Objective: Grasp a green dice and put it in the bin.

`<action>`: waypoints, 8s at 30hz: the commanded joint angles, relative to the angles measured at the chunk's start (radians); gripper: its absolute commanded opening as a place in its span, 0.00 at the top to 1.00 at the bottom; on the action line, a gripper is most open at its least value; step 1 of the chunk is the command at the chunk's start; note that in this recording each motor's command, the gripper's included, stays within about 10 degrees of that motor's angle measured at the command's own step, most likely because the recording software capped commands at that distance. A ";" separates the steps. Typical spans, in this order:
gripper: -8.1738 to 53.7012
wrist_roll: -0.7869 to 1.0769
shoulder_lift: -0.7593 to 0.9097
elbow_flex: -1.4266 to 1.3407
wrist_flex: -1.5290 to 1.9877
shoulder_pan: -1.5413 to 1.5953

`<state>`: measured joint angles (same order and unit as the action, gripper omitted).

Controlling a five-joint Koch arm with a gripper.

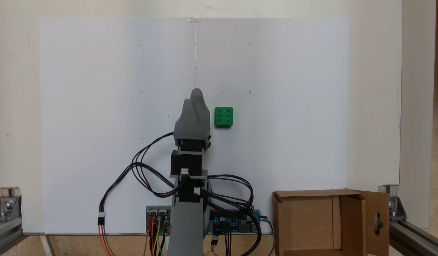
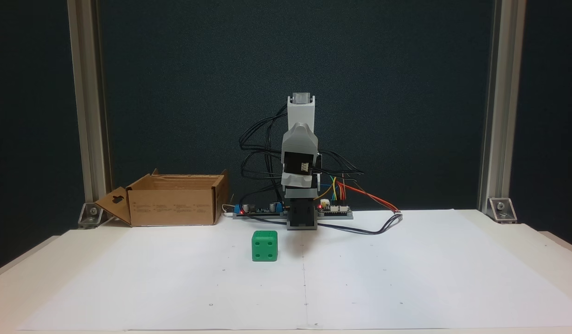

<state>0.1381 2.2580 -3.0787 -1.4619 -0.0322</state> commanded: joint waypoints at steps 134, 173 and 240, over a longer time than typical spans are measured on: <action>0.11 0.301 -0.270 1.166 2.444 -0.396; 0.12 0.302 -0.561 1.282 2.437 -0.402; 0.19 0.290 -0.727 1.022 2.100 -0.399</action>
<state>0.3789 1.5294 -2.0724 0.6427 -0.4341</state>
